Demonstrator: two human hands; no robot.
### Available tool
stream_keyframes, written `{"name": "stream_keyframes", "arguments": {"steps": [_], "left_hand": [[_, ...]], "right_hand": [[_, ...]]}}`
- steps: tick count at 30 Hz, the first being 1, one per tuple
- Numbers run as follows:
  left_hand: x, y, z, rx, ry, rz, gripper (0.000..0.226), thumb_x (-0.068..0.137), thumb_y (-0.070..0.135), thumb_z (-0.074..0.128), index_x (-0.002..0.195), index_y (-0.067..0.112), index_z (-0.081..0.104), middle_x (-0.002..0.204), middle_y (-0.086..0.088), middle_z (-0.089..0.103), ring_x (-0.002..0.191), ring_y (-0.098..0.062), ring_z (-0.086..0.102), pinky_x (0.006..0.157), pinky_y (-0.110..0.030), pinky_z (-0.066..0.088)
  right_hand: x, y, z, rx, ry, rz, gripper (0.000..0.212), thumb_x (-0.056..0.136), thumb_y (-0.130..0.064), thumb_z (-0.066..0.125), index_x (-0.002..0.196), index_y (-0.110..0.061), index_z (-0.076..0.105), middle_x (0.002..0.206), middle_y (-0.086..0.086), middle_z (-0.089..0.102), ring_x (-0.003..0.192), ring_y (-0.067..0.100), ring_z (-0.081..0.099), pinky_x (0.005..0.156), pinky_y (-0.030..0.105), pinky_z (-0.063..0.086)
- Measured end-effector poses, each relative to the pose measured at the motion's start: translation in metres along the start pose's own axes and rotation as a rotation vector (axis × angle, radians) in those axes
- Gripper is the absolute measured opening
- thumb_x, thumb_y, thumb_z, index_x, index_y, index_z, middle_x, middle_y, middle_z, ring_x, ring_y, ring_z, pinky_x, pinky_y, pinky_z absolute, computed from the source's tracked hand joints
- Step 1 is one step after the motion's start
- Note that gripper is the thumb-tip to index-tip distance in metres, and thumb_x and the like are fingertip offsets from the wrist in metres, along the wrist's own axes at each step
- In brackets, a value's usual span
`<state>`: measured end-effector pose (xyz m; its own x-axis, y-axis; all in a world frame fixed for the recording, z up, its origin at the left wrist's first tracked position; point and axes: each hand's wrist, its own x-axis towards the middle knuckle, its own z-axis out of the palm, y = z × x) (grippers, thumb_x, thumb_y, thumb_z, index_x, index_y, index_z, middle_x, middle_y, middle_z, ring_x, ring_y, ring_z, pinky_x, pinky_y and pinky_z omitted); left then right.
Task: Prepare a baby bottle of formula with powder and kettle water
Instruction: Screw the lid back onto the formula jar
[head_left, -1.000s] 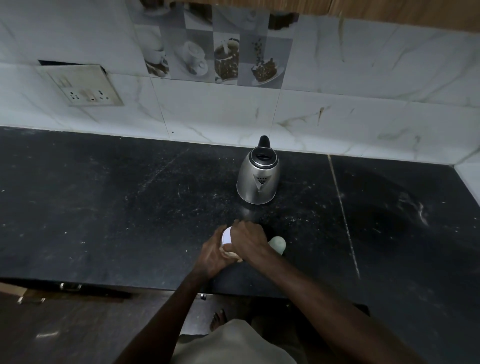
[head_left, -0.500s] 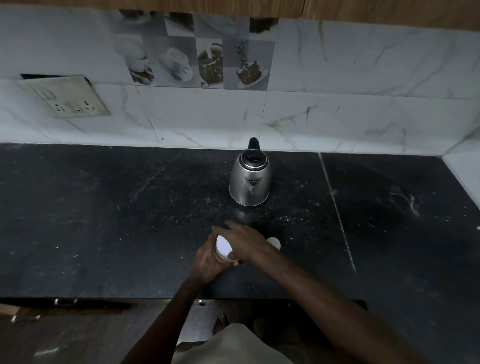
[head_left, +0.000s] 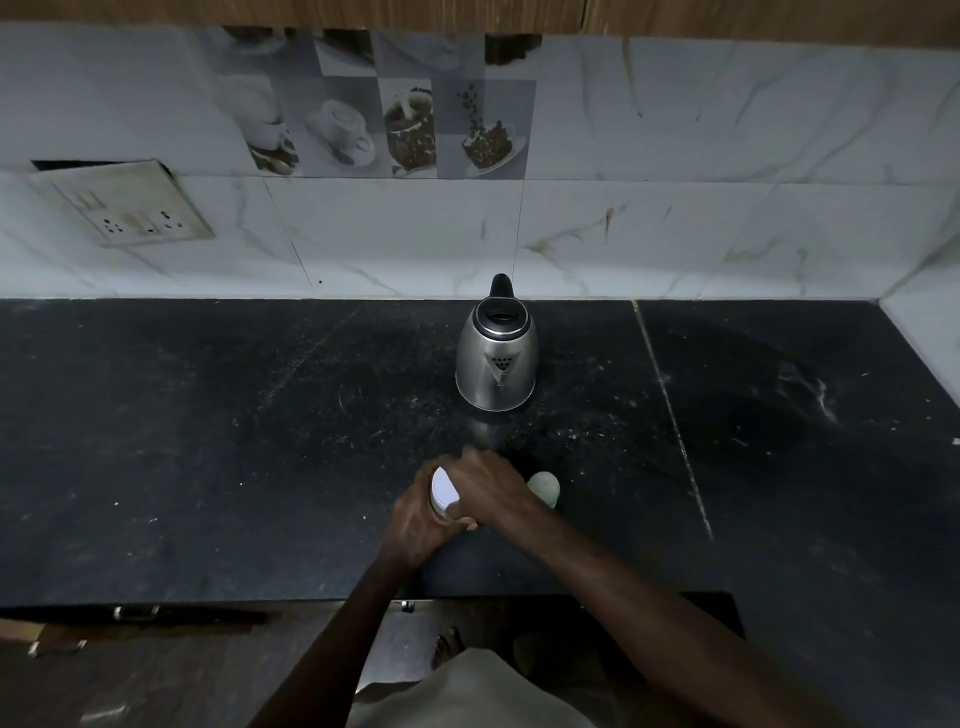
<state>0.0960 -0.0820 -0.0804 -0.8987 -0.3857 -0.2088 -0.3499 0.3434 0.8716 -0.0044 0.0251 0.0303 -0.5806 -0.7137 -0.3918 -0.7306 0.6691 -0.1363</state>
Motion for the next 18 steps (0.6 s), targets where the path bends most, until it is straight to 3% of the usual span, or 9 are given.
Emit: {"name": "stream_keyframes", "arguments": {"steps": [3,9,11,13,15,16,18], "left_hand": [[-0.001,0.006,0.0,0.008,-0.001,-0.006,0.097,0.057,0.058,0.088,0.144,0.041,0.047,0.125,0.036,0.058,0.112,0.025,0.053,0.09,0.003,0.037],[-0.002,0.008,0.0,0.019,-0.003,-0.006,0.088,0.066,0.066,0.076,0.142,0.028,0.053,0.122,0.02,0.065,0.114,-0.002,0.065,0.093,-0.02,0.047],[-0.004,0.01,0.0,-0.004,-0.002,-0.007,0.087,0.064,0.065,0.076,0.142,0.033,0.052,0.122,0.029,0.061,0.112,0.012,0.061,0.093,-0.01,0.043],[-0.005,0.01,0.001,-0.033,0.007,0.015,0.078,0.062,0.061,0.08,0.133,0.046,0.05,0.116,0.039,0.062,0.11,0.025,0.057,0.089,0.002,0.039],[-0.005,0.01,0.001,-0.024,0.015,0.02,0.075,0.061,0.058,0.083,0.129,0.052,0.051,0.119,0.04,0.064,0.115,0.018,0.06,0.092,-0.001,0.041],[-0.004,0.009,0.002,-0.026,0.016,0.013,0.082,0.06,0.058,0.084,0.134,0.048,0.051,0.126,0.033,0.065,0.119,0.01,0.061,0.097,-0.007,0.043],[-0.001,0.001,0.005,-0.011,0.028,0.015,0.109,0.056,0.062,0.087,0.152,0.027,0.048,0.145,0.014,0.059,0.132,-0.005,0.057,0.108,-0.02,0.043]], "right_hand": [[-0.002,-0.011,-0.005,-0.071,0.022,0.041,0.035,0.098,-0.02,0.064,0.13,-0.007,0.06,0.13,0.017,0.064,0.116,0.032,0.067,0.091,0.041,0.055],[-0.008,-0.027,0.001,-0.012,0.098,0.149,0.028,0.096,-0.018,0.062,0.123,-0.009,0.066,0.123,0.013,0.069,0.112,0.029,0.069,0.088,0.037,0.055],[-0.007,-0.025,0.003,0.032,0.09,0.175,0.026,0.098,-0.018,0.059,0.12,-0.009,0.068,0.122,0.012,0.069,0.113,0.029,0.068,0.088,0.037,0.054],[-0.009,-0.021,0.006,0.104,0.092,0.205,0.031,0.099,-0.028,0.063,0.123,-0.008,0.066,0.124,0.012,0.069,0.114,0.03,0.068,0.088,0.038,0.054],[-0.013,-0.014,0.008,0.151,0.13,0.236,0.056,0.095,-0.046,0.068,0.133,-0.006,0.057,0.128,0.014,0.066,0.114,0.033,0.069,0.087,0.042,0.054],[-0.017,-0.01,0.008,0.155,0.159,0.24,0.065,0.093,-0.051,0.068,0.137,-0.007,0.052,0.13,0.014,0.064,0.114,0.034,0.069,0.086,0.042,0.054],[-0.029,0.002,0.009,0.195,0.232,0.24,0.062,0.093,-0.051,0.068,0.139,-0.013,0.05,0.135,0.011,0.06,0.115,0.034,0.067,0.087,0.043,0.054]]}}
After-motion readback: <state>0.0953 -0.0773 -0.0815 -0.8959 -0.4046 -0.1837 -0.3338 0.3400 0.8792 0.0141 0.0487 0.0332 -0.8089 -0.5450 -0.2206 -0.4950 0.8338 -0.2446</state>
